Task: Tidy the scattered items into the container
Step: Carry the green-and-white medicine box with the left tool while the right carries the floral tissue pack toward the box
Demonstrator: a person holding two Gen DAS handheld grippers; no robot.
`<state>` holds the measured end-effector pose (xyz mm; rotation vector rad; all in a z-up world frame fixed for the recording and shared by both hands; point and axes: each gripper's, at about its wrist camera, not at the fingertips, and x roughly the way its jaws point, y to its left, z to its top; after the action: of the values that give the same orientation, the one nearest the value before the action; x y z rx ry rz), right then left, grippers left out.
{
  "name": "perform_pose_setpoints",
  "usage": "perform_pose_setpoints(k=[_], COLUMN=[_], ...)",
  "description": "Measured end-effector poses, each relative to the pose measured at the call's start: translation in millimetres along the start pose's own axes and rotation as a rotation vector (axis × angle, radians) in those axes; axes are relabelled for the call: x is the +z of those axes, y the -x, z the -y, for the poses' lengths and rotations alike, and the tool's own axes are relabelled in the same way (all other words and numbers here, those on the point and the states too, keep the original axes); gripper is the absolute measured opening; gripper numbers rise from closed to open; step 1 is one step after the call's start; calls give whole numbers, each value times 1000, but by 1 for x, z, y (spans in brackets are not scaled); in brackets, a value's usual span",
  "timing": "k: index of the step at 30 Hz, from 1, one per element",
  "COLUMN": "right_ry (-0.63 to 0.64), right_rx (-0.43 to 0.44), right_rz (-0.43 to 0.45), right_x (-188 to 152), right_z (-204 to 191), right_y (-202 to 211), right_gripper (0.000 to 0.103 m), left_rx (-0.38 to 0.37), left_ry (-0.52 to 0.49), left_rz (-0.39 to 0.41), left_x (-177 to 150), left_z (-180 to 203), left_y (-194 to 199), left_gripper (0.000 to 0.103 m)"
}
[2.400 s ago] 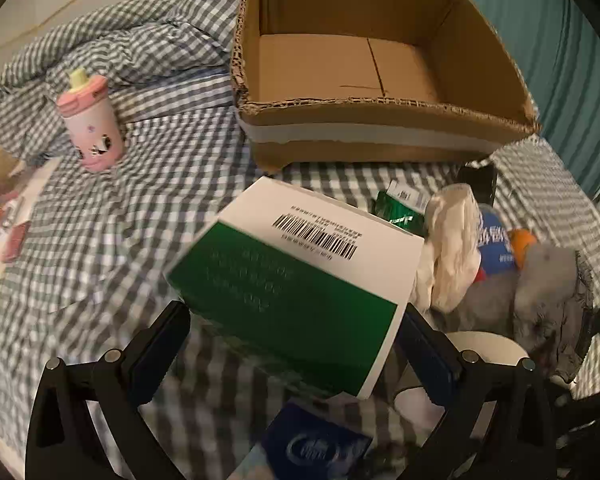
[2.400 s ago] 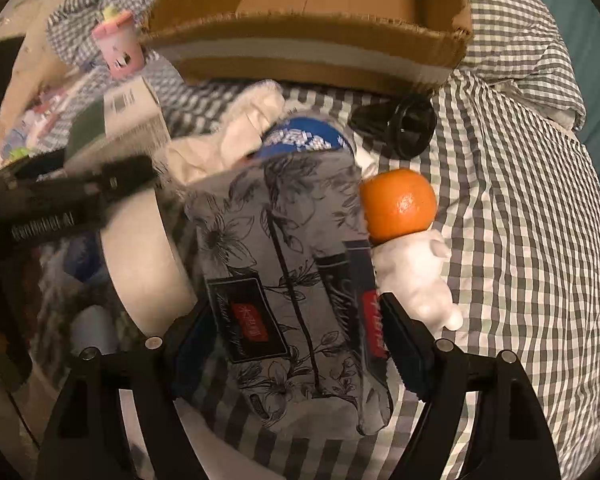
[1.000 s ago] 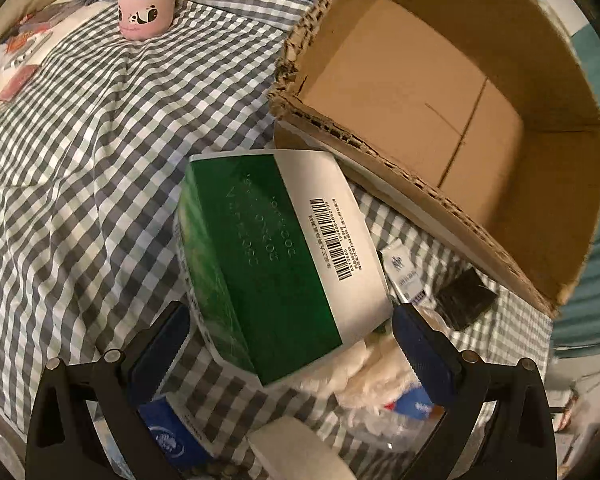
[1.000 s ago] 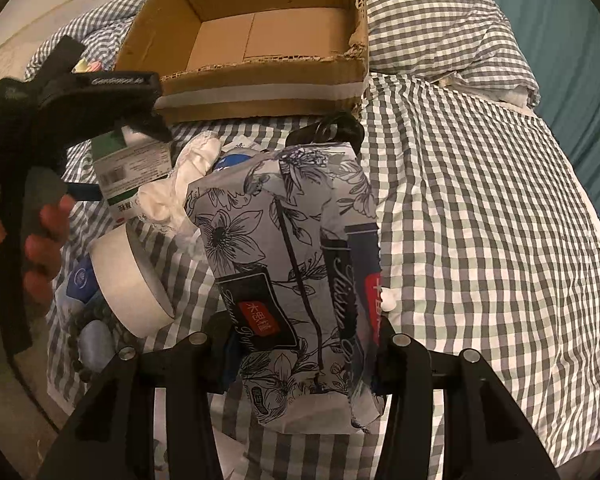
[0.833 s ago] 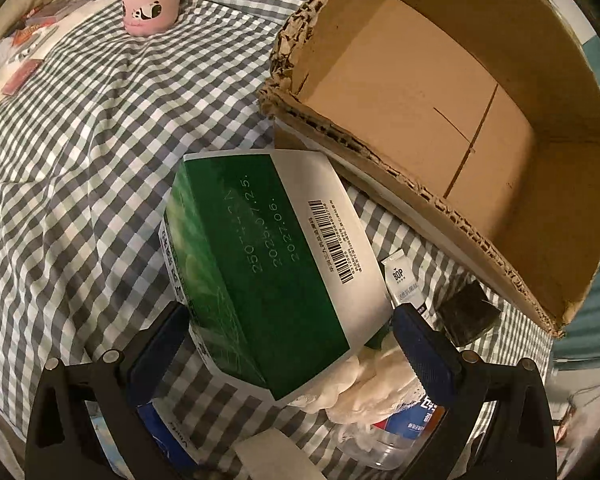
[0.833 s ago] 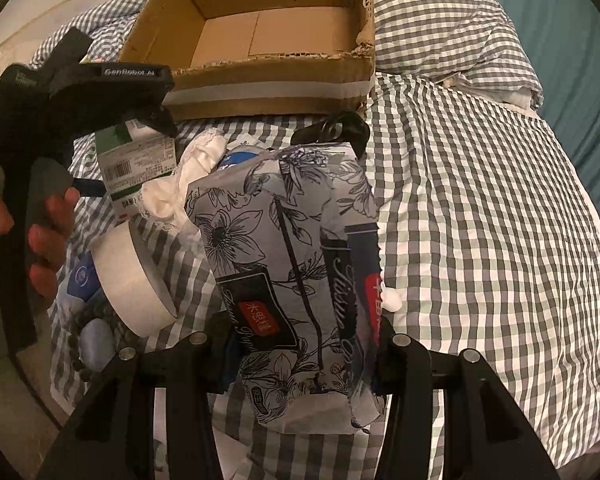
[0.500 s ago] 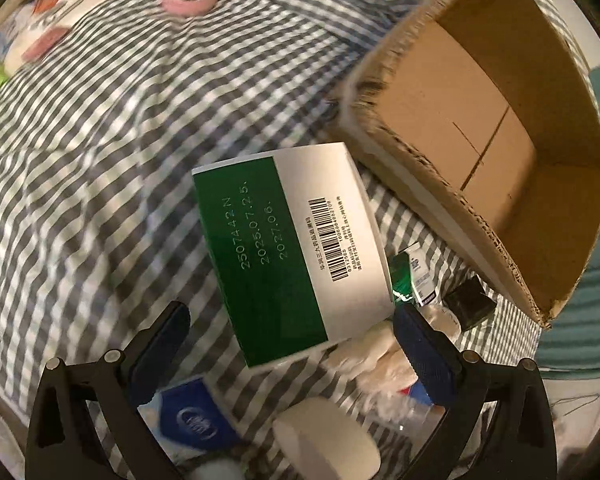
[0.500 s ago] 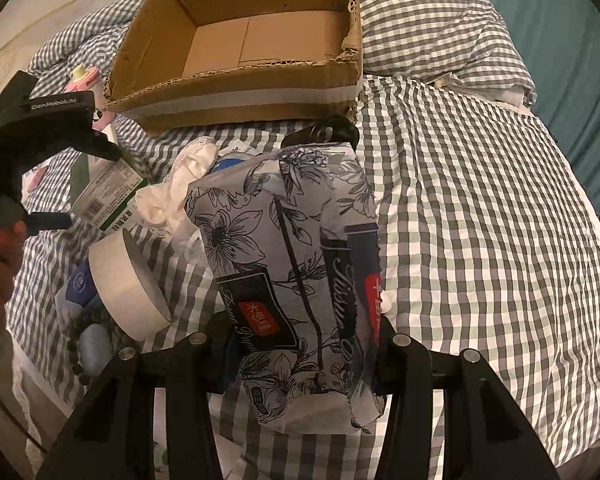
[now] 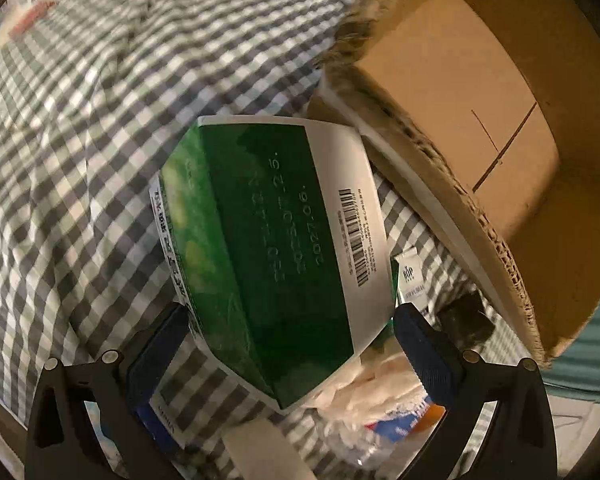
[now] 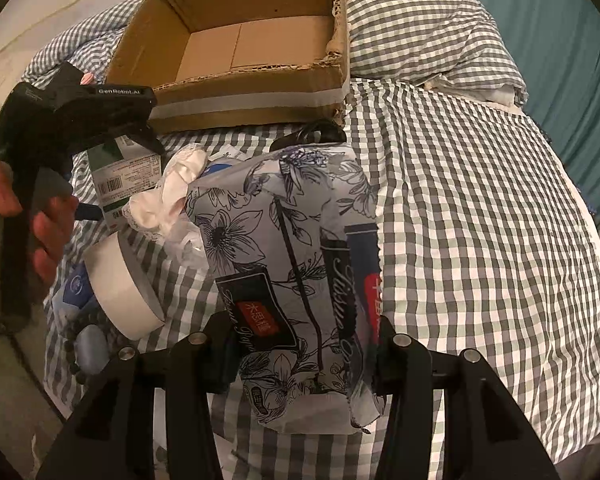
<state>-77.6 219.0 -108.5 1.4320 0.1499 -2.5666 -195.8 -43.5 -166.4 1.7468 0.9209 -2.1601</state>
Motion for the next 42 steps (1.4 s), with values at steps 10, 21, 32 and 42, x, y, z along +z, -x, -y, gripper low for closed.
perform_pose_setpoints(k=[10,21,32,42], right_ry=[6,16,-15,5], right_rx=[1,-3,-17,-20], right_rz=[10,-4,-11,-20], right_x=[-1,-3,-2,1], right_z=[-4,-6,4,-1], right_y=[3,-1,-5,-12], right_gripper=[47,47,48,49], left_rx=[-52,-117,93,55], left_ry=[-142,-94,-883,-1008], left_rz=[52,36,143,-58], left_x=[-15,-11,0,18], left_z=[-20,-54,-15,-9], left_y=[16,32,37,-20], left_gripper=[73,100,103,103])
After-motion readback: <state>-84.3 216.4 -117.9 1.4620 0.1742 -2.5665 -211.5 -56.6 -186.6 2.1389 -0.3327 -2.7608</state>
